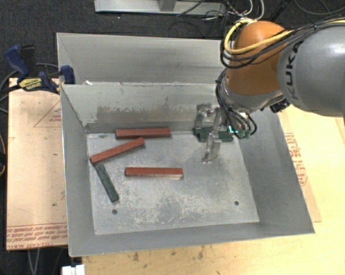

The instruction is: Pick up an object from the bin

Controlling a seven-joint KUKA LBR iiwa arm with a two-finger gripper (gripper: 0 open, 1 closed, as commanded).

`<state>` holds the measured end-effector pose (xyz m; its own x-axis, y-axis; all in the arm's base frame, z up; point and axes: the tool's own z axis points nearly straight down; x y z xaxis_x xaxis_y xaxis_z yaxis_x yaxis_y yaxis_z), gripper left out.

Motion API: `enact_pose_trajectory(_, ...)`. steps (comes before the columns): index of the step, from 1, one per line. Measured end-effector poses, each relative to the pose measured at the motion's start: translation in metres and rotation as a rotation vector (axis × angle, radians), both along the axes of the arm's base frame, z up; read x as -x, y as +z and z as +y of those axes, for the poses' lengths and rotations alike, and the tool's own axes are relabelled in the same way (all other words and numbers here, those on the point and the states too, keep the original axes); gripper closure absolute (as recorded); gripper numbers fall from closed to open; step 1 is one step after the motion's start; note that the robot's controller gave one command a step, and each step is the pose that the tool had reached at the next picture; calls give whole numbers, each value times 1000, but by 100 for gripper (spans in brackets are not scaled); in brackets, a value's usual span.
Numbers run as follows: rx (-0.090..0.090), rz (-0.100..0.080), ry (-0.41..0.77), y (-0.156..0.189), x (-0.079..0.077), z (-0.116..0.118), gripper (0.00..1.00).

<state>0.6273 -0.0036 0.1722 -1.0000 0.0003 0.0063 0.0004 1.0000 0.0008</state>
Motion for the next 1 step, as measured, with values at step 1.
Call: enact_pose_trajectory(1,-2,-1,152,-106,14,42,0)
